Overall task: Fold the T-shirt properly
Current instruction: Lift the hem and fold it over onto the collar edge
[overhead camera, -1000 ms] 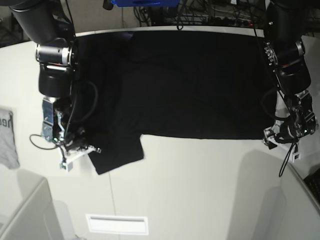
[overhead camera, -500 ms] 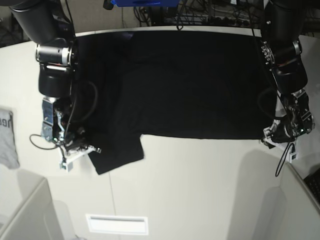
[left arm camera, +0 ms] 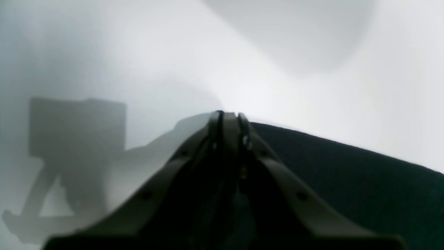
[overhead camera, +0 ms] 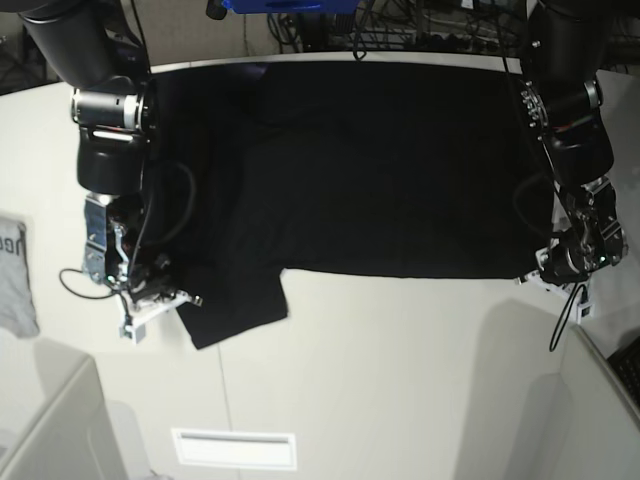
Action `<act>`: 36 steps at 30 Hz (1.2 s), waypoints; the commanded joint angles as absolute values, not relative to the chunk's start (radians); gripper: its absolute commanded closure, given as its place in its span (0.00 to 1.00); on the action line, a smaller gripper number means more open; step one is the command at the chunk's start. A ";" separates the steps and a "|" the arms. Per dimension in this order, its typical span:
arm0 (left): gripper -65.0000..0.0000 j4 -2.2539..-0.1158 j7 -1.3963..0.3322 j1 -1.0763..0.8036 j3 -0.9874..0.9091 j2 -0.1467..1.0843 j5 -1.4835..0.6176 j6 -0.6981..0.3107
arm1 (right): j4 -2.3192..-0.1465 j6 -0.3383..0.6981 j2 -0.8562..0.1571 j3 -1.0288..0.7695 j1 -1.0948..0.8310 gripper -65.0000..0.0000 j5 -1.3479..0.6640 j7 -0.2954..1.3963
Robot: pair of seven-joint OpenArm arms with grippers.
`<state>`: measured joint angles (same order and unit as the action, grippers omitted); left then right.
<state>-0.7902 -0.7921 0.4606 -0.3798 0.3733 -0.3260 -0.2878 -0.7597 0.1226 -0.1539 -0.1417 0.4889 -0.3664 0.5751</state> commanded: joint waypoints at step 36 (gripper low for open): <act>1.00 -1.446 -1.098 0.199 -0.394 0.395 -0.329 -0.429 | -1.406 0.116 -0.166 -0.143 0.186 1.00 -0.358 0.604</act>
